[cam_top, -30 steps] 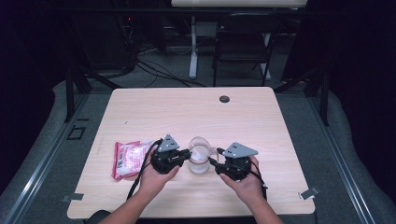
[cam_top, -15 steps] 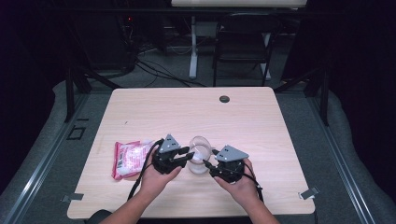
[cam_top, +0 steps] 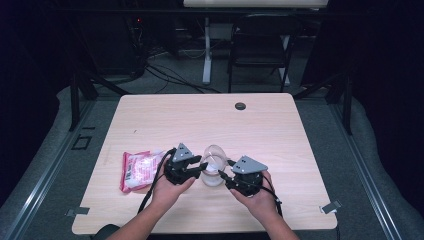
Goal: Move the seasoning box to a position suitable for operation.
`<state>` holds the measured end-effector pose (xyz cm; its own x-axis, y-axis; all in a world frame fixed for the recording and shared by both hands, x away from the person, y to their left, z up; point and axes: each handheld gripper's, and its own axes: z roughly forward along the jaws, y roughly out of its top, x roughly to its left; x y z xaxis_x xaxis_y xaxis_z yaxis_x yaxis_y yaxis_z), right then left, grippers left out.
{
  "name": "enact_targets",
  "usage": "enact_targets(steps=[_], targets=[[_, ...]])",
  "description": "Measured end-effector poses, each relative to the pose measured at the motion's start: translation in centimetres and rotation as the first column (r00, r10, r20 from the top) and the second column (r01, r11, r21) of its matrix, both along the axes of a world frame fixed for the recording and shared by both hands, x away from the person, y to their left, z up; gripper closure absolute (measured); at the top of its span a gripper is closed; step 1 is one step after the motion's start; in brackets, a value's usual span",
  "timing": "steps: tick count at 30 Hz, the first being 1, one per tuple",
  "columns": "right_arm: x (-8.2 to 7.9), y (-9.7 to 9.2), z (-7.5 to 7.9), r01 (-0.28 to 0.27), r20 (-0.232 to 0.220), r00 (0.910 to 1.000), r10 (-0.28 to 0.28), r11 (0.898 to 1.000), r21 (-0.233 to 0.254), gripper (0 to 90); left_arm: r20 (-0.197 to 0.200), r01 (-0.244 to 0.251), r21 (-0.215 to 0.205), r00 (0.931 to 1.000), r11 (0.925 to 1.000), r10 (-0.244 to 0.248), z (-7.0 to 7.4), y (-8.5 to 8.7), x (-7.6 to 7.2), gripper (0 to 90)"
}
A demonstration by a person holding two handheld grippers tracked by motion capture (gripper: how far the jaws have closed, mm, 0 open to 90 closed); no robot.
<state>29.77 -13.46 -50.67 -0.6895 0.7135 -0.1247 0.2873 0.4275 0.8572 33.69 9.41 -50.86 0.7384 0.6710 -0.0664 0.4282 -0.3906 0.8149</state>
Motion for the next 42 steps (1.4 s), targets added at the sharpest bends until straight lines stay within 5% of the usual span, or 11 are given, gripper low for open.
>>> enact_targets(steps=[13,18,21,42], targets=[[-0.1,-1.3,0.1,0.028,0.002,0.9996,-0.028,0.999,0.02,61.2,0.017,-0.007,0.009,0.9998,0.9999,0.007,-0.3,-0.1,0.1,64.4],[0.2,-2.3,-0.1,0.08,-0.03,0.9964,-0.079,0.996,0.031,64.4,0.018,-0.006,0.009,0.9998,0.9999,0.006,-0.3,-0.1,0.1,64.8],[0.5,-2.7,-0.2,0.076,-0.071,0.995,-0.071,0.994,0.081,64.5,0.018,-0.007,0.008,0.9998,0.9999,0.007,-0.3,-0.1,0.0,65.0],[1.1,-2.7,-0.4,0.096,-0.087,0.9926,-0.085,0.987,0.127,66.3,0.019,0.004,0.002,0.9998,1.0,-0.004,0.0,0.0,-0.4,64.7]])
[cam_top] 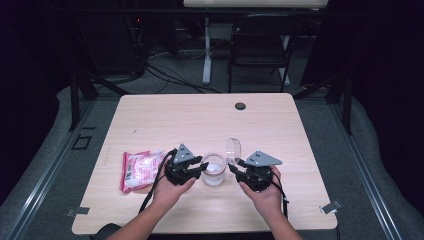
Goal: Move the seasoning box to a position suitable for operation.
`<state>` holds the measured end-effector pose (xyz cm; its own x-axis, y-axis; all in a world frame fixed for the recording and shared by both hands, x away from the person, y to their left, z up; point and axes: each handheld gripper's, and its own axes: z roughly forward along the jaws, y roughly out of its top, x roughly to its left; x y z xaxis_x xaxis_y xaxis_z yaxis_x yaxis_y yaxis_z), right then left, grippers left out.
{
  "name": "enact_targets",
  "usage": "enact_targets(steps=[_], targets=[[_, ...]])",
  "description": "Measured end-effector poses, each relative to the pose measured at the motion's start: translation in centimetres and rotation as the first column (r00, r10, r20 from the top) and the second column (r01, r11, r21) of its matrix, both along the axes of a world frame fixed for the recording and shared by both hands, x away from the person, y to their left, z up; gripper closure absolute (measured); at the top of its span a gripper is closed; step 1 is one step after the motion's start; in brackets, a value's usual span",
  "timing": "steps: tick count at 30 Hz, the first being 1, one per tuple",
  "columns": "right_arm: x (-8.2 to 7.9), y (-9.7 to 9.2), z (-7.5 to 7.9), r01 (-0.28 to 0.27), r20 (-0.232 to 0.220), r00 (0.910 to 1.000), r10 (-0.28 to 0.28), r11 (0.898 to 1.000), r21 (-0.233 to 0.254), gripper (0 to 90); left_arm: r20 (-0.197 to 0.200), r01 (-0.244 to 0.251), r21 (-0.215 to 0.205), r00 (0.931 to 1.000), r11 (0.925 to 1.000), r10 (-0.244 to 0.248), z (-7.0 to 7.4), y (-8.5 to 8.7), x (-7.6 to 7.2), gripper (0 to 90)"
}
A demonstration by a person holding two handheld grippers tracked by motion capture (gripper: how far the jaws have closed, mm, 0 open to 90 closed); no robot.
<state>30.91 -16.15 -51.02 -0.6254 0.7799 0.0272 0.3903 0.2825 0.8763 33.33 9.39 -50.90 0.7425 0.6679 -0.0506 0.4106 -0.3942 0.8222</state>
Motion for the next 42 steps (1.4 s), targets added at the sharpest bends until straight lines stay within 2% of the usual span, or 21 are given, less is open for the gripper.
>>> enact_targets(steps=[11,15,18,25,33,36,42], targets=[[1.7,-1.2,-0.3,0.03,-0.041,0.9988,-0.027,0.997,0.066,72.0,0.01,-0.032,-0.007,0.9994,0.9995,0.032,0.3,1.4,-0.8,63.9],[2.4,-1.5,-0.4,0.043,-0.057,0.9977,-0.037,0.993,0.109,70.9,0.007,-0.053,-0.003,0.9986,0.9986,0.053,0.2,2.0,-1.0,64.0],[3.0,-1.5,-0.5,0.034,-0.075,0.9969,-0.024,0.99,0.137,69.1,0.007,-0.066,-0.003,0.9978,0.9978,0.066,0.3,2.5,-1.2,63.8],[4.3,-1.0,-0.9,0.015,-0.093,0.9957,0.0,0.988,0.155,66.6,0.002,-0.094,0.007,0.9955,0.9955,0.094,0.1,3.5,-1.6,63.5],[5.3,-0.5,-0.9,0.0,-0.101,0.9948,0.016,0.987,0.162,71.2,0.003,-0.129,0.011,0.9916,0.9916,0.129,0.1,4.6,-2.0,63.3],[5.7,-0.4,-1.0,-0.003,-0.113,0.9933,0.026,0.981,0.193,72.3,0.0,-0.141,0.01,0.99,0.99,0.141,0.1,5.0,-2.1,63.3],[6.4,-0.2,-1.0,-0.025,-0.133,0.9896,0.055,0.976,0.217,73.8,0.0,-0.162,0.007,0.9867,0.9867,0.162,0.1,5.6,-2.3,63.3]])
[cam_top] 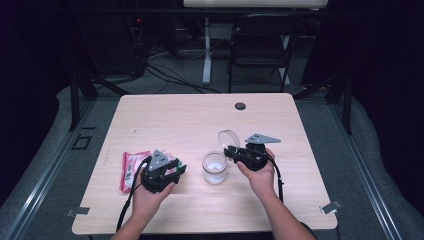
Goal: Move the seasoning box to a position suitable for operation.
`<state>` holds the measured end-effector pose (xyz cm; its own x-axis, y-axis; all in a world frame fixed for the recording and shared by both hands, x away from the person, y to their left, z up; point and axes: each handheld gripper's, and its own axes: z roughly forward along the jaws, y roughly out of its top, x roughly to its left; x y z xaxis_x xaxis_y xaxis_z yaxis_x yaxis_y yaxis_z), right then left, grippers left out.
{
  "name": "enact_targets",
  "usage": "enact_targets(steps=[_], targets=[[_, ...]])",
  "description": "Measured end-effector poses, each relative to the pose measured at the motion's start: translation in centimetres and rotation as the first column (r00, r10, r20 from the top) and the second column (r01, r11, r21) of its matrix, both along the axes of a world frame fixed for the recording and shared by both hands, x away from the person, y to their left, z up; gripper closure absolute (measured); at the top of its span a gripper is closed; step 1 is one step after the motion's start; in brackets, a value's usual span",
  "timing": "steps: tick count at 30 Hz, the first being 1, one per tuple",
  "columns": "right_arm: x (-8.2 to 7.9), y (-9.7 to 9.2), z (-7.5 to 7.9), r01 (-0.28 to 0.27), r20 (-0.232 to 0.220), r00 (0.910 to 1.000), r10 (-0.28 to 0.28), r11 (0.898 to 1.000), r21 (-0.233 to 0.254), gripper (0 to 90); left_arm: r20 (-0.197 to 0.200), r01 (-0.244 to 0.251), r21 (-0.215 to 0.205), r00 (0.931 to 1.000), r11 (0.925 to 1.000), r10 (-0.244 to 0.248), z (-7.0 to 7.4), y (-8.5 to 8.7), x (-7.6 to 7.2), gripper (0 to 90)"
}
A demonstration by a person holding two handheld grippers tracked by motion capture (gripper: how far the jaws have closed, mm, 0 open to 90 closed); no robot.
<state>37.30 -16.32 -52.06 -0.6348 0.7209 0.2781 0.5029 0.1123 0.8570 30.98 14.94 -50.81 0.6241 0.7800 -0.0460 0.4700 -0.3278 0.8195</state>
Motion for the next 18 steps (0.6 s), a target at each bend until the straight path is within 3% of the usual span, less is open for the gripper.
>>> enact_targets(steps=[11,18], targets=[[1.3,0.4,-0.2,-0.039,-0.015,0.9991,0.04,0.998,0.042,75.3,0.001,-0.03,-0.001,0.9996,0.9996,0.03,0.0,0.9,-0.4,62.5],[1.5,0.3,-0.2,-0.042,-0.013,0.999,0.043,0.999,0.026,71.8,0.002,-0.043,0.004,0.9991,0.9991,0.043,0.1,1.5,-0.3,61.3]])
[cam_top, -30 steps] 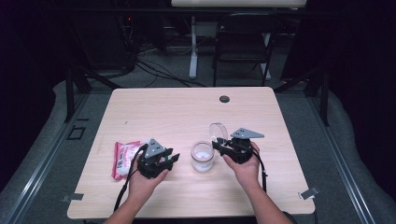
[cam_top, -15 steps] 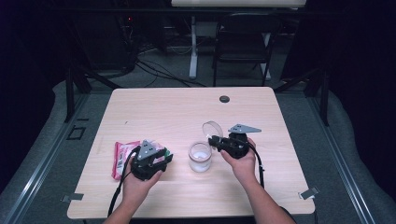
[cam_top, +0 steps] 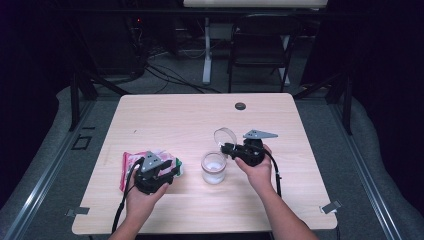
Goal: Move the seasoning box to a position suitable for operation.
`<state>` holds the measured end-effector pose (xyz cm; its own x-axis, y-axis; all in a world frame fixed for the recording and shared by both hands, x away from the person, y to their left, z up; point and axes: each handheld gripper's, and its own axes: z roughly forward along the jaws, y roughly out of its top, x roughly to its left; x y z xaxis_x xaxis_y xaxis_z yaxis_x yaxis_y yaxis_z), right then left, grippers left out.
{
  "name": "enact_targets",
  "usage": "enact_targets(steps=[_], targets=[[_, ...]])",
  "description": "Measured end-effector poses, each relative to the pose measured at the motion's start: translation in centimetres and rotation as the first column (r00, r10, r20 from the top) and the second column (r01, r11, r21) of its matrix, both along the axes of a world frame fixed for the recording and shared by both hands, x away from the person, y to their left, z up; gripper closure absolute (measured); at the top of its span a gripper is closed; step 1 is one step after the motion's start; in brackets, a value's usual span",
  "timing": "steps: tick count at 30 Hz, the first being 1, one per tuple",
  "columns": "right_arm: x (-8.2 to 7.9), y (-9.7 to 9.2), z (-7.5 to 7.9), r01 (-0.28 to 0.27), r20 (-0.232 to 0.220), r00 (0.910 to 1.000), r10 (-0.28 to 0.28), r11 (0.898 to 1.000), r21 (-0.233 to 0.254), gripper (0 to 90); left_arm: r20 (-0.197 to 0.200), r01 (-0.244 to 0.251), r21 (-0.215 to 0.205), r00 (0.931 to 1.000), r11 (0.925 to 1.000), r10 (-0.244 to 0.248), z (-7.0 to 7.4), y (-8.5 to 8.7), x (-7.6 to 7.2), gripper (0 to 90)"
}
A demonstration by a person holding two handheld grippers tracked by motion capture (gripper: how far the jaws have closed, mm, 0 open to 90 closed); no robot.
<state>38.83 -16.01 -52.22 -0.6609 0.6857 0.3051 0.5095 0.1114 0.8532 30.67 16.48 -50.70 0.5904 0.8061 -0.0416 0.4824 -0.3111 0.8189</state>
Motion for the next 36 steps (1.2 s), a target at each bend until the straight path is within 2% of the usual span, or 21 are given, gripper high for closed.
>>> enact_targets(steps=[6,11,15,19,28,36], targets=[[-0.8,-0.3,0.2,0.021,0.02,0.9996,-0.02,1.0,-0.016,68.9,0.001,-0.004,-0.003,1.0,1.0,0.004,0.1,0.2,0.2,61.1],[-1.5,-0.8,0.5,0.032,0.03,0.9991,-0.03,0.999,-0.035,71.0,0.003,-0.004,-0.005,1.0,1.0,0.004,0.3,0.4,0.4,60.8],[-1.9,-1.4,0.8,0.051,0.034,0.9981,-0.051,0.999,-0.005,73.6,0.011,-0.009,-0.009,0.9999,0.9999,0.009,0.2,0.6,0.6,59.0],[-2.0,-1.6,1.0,0.052,0.038,0.9979,-0.052,0.999,0.0,73.9,0.009,-0.021,-0.013,0.9997,0.9997,0.021,0.1,0.9,0.8,58.2],[-1.2,-1.8,0.9,0.062,0.023,0.9978,-0.063,0.997,0.041,74.1,0.001,-0.033,-0.02,0.9995,0.9993,0.033,0.1,1.6,0.9,56.0],[-0.5,-1.9,0.8,0.067,0.018,0.9975,-0.068,0.995,0.071,74.9,-0.007,-0.014,-0.012,0.9999,0.9998,0.014,-0.2,1.9,0.9,52.3]])
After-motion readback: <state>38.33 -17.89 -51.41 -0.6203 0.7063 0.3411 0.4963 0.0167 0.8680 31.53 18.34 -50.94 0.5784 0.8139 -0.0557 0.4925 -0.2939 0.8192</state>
